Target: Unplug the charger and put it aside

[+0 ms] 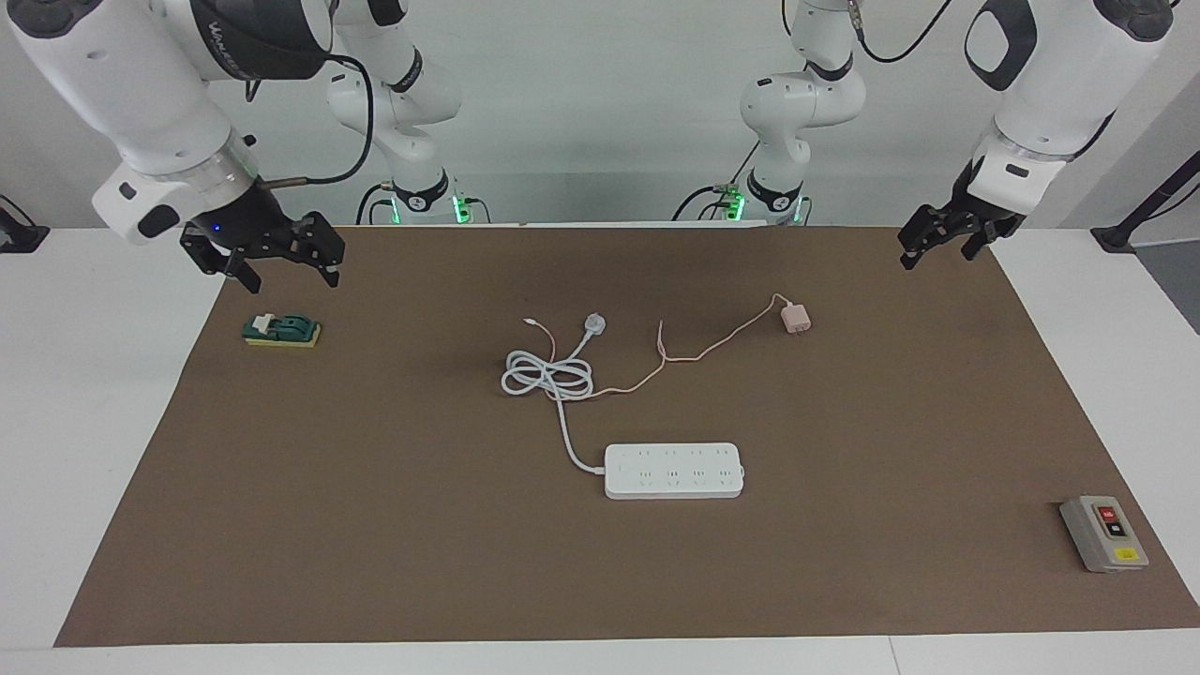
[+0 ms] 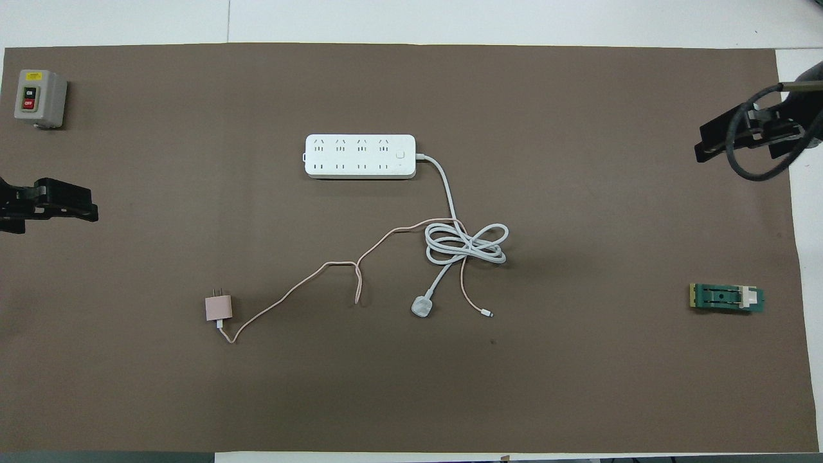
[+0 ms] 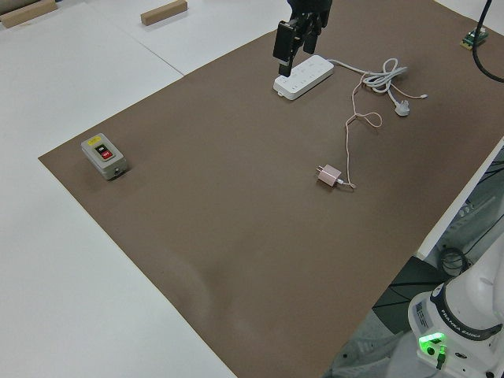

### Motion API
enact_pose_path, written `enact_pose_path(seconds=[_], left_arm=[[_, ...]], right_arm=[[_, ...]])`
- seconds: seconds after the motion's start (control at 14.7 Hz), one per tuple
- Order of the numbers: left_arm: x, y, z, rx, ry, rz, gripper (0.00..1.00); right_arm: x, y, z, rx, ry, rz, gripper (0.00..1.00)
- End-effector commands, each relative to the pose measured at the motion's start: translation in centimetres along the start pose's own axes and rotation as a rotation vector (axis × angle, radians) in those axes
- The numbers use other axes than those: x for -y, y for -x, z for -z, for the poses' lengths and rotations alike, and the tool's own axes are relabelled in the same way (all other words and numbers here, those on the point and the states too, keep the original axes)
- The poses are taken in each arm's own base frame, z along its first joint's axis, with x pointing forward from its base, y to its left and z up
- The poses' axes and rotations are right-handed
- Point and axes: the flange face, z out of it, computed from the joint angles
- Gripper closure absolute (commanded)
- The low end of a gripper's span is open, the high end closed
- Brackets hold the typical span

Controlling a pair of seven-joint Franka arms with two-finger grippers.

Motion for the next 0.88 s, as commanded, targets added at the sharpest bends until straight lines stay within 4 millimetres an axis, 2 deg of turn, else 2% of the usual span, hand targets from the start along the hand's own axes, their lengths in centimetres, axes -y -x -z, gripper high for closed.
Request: enact_pose_path(seconds=[0.0,0.27,0.48,0.61,0.81], left_arm=[[-0.2,0.3,0.8,0.043,-0.002,0.008,0.00],[-0.7,1.0,0.3,0.079,0.009,0.002,0.00],[-1.4,0.7,0.5,0.050,0.012,-0.020,0.00],[-1.5,0.5,0.6,0.033,0.015,-0.024,0.00],[-1.9,0.5,0.7,0.030,0.034,-0.080,0.00]], right_arm=[[-1.0,4.8,-0.2,0.020,0.039,0.027,0.00],[-1.6,7.6,-0.9,-0.010,0.059,0.030,0.00],[-0.8,7.5,-0.9,-0.015,0.070,0.045,0.00],[-0.6,6.8,-0.8,-0.066,0.073,0.031,0.00],[-0.5,6.7,-1.2,-0.068,0.094,0.012,0.00]])
